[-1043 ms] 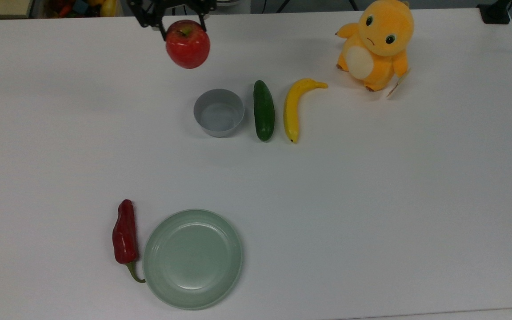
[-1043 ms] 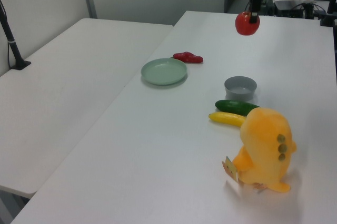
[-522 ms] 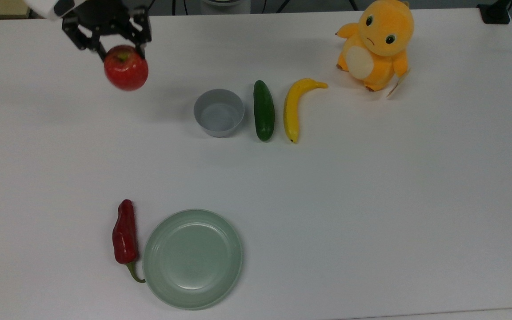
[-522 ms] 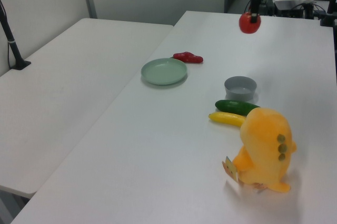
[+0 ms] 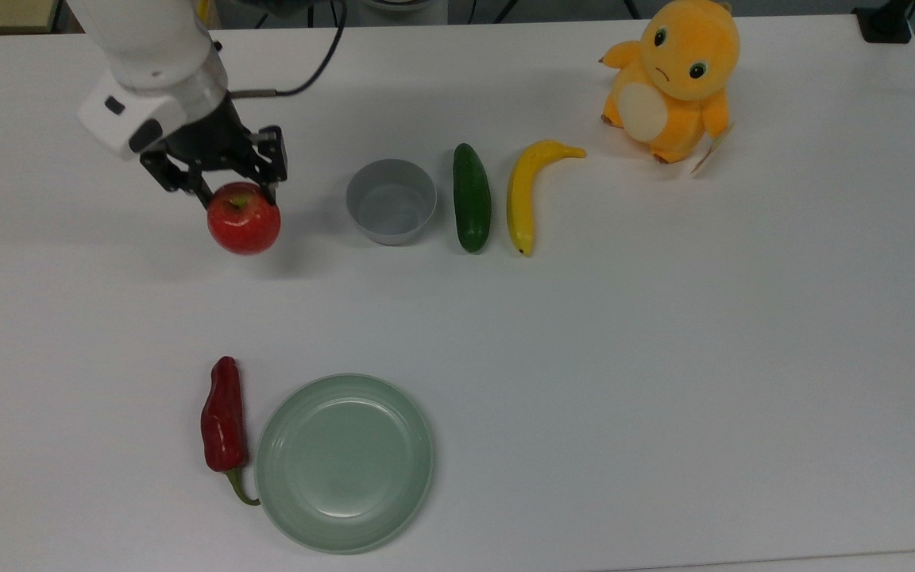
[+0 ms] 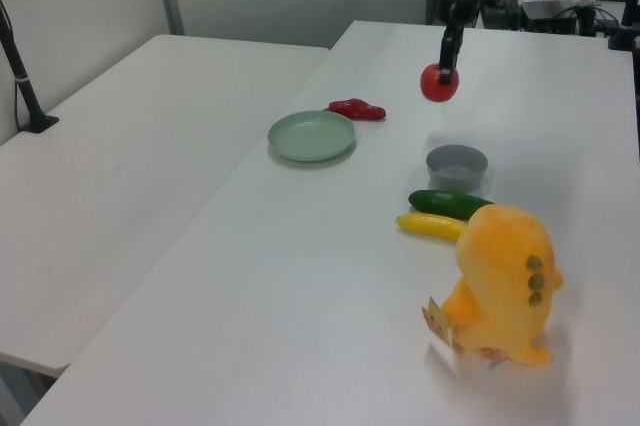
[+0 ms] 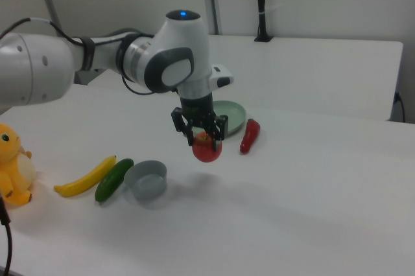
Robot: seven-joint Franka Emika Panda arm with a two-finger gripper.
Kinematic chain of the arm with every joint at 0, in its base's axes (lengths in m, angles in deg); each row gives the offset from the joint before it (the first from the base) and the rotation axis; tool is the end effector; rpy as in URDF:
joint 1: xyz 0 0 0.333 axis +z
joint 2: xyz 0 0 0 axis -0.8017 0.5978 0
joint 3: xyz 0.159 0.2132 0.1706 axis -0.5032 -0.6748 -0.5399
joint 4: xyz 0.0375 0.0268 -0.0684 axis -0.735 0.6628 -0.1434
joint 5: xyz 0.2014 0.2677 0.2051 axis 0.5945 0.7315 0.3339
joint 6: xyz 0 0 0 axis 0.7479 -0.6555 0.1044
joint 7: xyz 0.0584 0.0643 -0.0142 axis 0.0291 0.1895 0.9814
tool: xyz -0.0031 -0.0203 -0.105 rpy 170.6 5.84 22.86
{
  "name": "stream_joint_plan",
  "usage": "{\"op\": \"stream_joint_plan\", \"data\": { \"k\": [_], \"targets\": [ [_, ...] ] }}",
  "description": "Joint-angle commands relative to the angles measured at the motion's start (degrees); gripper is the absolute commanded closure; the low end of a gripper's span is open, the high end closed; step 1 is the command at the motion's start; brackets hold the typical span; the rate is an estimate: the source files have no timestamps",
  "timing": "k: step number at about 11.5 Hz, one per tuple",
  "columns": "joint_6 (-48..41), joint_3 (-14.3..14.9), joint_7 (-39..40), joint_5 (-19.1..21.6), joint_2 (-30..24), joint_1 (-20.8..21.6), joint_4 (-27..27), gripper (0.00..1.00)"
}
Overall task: Red apple placed in the center of the desktop
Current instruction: 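Lower the apple onto the table beside the grey bowl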
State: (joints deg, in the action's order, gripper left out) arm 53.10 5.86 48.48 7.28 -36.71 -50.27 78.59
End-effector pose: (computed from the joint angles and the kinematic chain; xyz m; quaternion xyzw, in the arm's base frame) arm 0.6552 -0.1154 0.4317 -0.9968 -0.0713 -0.0300 0.0221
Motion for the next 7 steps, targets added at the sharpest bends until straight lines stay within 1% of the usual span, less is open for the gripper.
{"op": "stream_joint_plan", "data": {
  "k": [1, 4, 7],
  "targets": [
    [6.21, -0.46, -0.69, 3.25, 3.20, 0.76, 2.54, 0.83],
    [8.77, -2.39, -1.75, 3.07, 3.47, 1.11, 5.61, 0.82],
    [9.92, -2.66, -1.84, 2.72, 3.47, 1.64, 7.20, 0.78]
  ]
}}
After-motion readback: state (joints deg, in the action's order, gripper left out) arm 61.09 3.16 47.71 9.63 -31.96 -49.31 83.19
